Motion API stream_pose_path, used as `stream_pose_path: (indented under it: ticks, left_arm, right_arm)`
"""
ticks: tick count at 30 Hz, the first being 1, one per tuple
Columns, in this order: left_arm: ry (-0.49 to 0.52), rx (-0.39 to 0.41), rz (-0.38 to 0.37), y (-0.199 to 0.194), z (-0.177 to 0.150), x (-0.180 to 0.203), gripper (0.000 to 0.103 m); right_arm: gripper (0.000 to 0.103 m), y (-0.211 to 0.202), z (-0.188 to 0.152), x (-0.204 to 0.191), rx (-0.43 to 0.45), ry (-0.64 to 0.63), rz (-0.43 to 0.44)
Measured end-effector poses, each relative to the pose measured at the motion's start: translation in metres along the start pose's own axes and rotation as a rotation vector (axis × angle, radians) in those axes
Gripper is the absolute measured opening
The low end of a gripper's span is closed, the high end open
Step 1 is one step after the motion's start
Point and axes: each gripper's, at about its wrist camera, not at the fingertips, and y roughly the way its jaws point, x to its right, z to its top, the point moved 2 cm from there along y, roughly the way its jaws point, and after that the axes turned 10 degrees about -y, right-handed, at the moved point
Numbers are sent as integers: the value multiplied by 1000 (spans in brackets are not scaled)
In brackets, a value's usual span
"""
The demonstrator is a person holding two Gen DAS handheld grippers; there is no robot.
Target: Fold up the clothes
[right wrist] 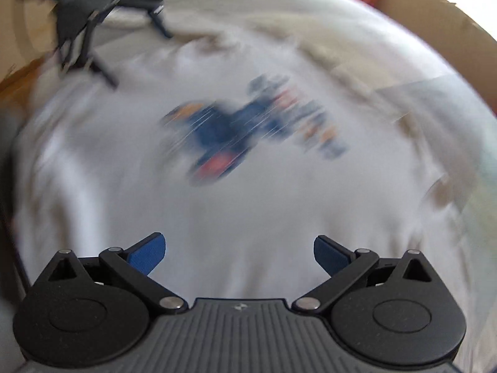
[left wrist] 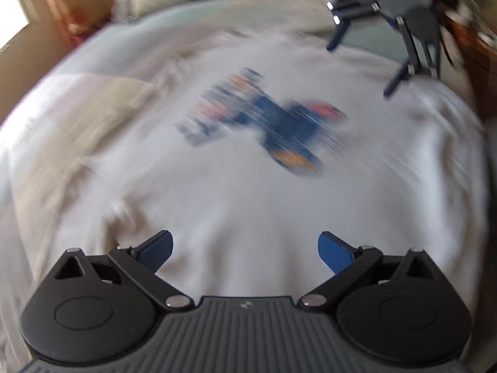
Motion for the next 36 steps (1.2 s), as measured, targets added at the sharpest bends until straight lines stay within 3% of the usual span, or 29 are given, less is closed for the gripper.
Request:
stream_pose_path:
  ticks: [6,9,12,18,25,36]
  left_arm:
    - [-196,-6,36,12,5,-20,99]
    - [-296,-14,53,16,5,-29,101]
    - [-396,-22,70,20,5,-38,100]
    - [-592,-51,102,31,6,-54,100]
    - [-570,-89,143,48,6,-48,102]
    - [-592,-75,164,47,6,-47,102]
  right_arm:
    - [103,46,6,55,36,327,-99]
    - [103,32,-13,47,14,306,-127]
    - [103,18,-29,44,-38,370,-143]
    - [103,19,-22,41,-93,536,-249]
    - [103,22,-29,30,-45,552,-325]
    - [103,26,-21,30,-90,589,-349]
